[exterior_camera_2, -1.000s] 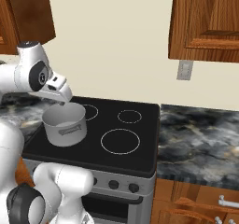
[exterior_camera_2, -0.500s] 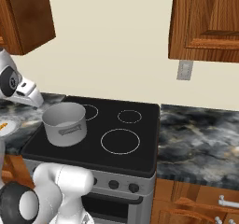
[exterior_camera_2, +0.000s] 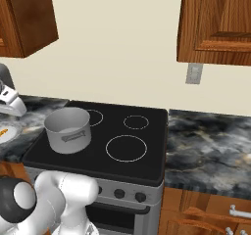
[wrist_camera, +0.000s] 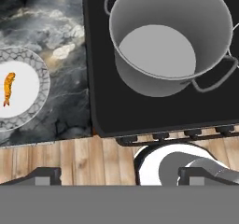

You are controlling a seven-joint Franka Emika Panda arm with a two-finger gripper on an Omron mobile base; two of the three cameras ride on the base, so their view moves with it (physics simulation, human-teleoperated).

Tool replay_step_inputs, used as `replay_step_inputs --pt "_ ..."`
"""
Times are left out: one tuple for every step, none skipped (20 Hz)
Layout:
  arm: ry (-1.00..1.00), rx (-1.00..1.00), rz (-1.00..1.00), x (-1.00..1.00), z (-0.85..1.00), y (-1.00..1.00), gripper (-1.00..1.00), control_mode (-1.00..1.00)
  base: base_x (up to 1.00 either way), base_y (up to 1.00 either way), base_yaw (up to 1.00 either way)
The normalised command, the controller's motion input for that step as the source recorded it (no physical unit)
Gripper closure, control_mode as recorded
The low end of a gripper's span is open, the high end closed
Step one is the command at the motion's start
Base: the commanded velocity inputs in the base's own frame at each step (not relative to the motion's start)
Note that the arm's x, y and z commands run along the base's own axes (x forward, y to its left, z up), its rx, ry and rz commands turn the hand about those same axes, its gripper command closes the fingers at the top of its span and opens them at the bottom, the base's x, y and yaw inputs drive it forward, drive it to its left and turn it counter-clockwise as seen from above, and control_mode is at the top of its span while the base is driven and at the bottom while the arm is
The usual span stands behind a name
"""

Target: Retrieve the frozen meat and place it in the pot on a burner. Then turn the burner on.

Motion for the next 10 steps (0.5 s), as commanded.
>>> replay_step_inputs --pt "0.18 -0.06 0.09 0.0 -0.24 0.34 -1.0 -1.0 0.0 0.0 0.0" --pt "0.13 -0.04 0.09 0.0 -0.1 0.44 -1.0 -1.0 0.0 0.0 0.0" --pt "0.05 0.0 0.0 0.0 -0.02 0.53 -1.0 -1.0 0.0 0.0 0.0" --pt "0.04 0.0 0.0 0.03 -0.08 0.46 -1.0 -1.0 0.0 0.0 0.0" --pt "0.03 0.0 0.03 0.06 -0.13 0.62 -1.0 -1.0 0.0 0.0 0.0" --pt "0.01 0.0 0.04 0.06 -0.16 0.64 -1.0 -1.0 0.0 0.0 0.0" --pt "0.0 0.0 0.04 0.09 -0.18 0.61 -1.0 -1.0 0.0 0.0 0.0" --pt "0.0 0.0 0.04 0.09 -0.15 0.57 -1.0 -1.0 0.0 0.0 0.0" --pt "0.0 0.0 0.04 0.07 -0.14 0.51 -1.0 -1.0 0.0 0.0 0.0" --pt "0.0 0.0 0.04 0.06 -0.12 0.49 -1.0 -1.0 0.0 0.0 0.0"
